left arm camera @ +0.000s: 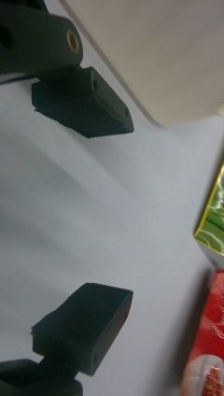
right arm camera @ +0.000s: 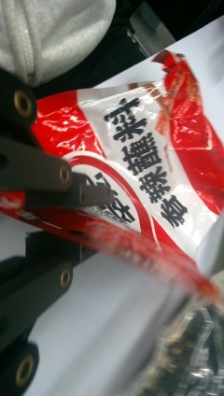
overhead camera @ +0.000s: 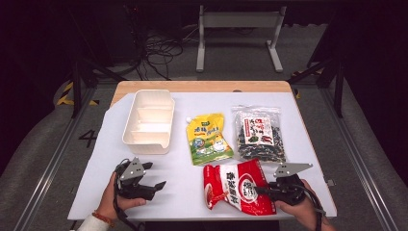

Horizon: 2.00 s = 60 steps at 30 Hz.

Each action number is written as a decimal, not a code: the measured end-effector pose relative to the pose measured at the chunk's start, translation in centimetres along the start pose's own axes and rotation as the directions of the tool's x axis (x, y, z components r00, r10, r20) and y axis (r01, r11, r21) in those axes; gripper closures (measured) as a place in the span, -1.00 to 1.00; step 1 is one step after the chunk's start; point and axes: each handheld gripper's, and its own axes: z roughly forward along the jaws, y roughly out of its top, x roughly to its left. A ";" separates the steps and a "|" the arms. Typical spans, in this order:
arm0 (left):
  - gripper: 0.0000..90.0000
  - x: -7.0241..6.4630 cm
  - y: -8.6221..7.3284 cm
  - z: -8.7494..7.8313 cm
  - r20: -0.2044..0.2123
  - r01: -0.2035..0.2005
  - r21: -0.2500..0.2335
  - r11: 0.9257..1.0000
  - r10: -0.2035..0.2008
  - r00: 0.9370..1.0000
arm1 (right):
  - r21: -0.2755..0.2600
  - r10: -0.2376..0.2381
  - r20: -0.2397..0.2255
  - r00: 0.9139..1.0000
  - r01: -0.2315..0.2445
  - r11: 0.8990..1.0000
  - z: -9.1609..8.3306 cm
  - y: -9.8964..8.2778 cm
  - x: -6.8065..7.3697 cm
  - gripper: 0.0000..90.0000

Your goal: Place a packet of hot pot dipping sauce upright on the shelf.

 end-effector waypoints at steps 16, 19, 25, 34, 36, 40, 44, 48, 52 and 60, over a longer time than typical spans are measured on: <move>-0.60 -1.5 5.6 5.2 0.197 -0.061 0.005 0.998 0.059 0.979 | -0.063 -0.336 0.051 0.940 0.339 0.939 3.2 8.9 2.2 1.00; -0.61 -1.7 6.1 6.7 0.240 -0.050 0.019 0.999 0.044 0.970 | -0.089 -0.372 0.060 0.926 0.376 0.922 3.5 10.1 3.1 1.00; -0.48 -2.0 6.5 7.9 0.279 -0.046 0.027 0.999 0.037 0.959 | -0.104 -0.413 0.096 0.906 0.422 0.901 3.9 11.0 4.1 1.00; 0.56 -2.2 6.6 8.1 0.341 -0.027 -0.034 0.999 0.037 0.939 | -0.142 -0.423 0.131 0.896 0.440 0.887 4.1 11.5 5.2 1.00; 0.92 -2.4 6.6 7.9 0.343 -0.046 -0.045 0.998 0.059 0.938 | -0.148 -0.422 0.132 0.897 0.439 0.886 4.1 11.6 5.3 1.00; 1.00 -2.5 6.6 7.5 0.360 -0.032 -0.059 0.998 0.051 0.931 | -0.159 -0.413 0.144 0.899 0.433 0.888 4.0 11.5 5.5 0.96; 1.00 -2.7 6.7 7.0 0.365 -0.031 -0.079 0.996 0.058 0.929 | -0.215 -0.368 0.182 0.912 0.402 0.890 2.7 11.3 5.8 0.46; 1.00 -3.0 7.0 6.3 0.376 -0.030 -0.107 0.994 0.068 0.924 | -0.278 -0.318 0.215 0.923 0.370 0.886 0.0 10.0 6.3 -0.05; 1.00 -3.0 7.2 5.3 0.367 -0.033 -0.136 0.990 0.081 0.927 | -0.322 -0.277 0.212 0.937 0.335 0.885 -2.4 8.1 6.1 -0.24; 1.00 -3.1 7.6 3.7 0.371 -0.027 -0.198 0.980 0.100 0.923 | -0.300 -0.163 0.207 0.965 0.221 0.928 -5.2 2.3 3.9 -0.43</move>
